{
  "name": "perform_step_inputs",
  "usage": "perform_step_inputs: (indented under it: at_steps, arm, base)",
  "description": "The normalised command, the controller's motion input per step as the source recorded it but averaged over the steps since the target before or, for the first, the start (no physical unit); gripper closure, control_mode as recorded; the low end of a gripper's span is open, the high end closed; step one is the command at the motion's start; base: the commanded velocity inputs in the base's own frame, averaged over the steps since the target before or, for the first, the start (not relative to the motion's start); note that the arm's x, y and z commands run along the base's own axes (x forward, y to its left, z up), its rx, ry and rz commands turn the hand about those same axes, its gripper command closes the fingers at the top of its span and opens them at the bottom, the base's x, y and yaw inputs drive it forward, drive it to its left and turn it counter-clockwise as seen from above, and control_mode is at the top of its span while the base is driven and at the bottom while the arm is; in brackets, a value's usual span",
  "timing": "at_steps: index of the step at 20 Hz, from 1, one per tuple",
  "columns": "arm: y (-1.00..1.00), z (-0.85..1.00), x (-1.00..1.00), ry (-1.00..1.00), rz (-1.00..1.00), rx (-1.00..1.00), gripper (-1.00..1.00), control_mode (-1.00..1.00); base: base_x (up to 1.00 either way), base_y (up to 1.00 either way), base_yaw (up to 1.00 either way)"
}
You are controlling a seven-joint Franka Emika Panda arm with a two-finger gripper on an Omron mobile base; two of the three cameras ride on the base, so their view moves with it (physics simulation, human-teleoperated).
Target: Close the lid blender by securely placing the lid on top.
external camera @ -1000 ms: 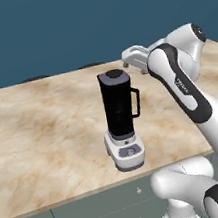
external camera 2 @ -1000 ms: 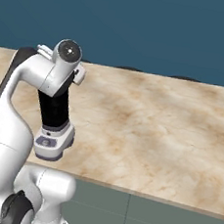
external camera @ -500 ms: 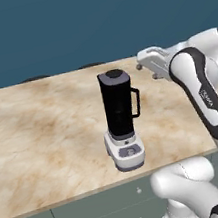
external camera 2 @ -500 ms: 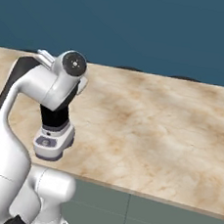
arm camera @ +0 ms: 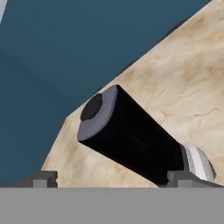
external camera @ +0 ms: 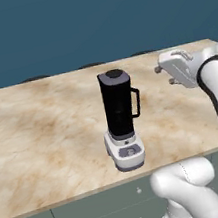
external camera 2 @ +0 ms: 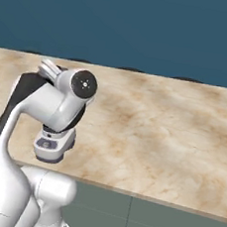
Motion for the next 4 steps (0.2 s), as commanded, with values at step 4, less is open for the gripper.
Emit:
perform_step_inputs:
  at_steps: [4]
  arm:
    - [-0.54, 0.00, -0.47, -0.03, -0.01, 0.06, -1.00, -1.00]
  base:
    - [0.00, 0.00, 0.00]
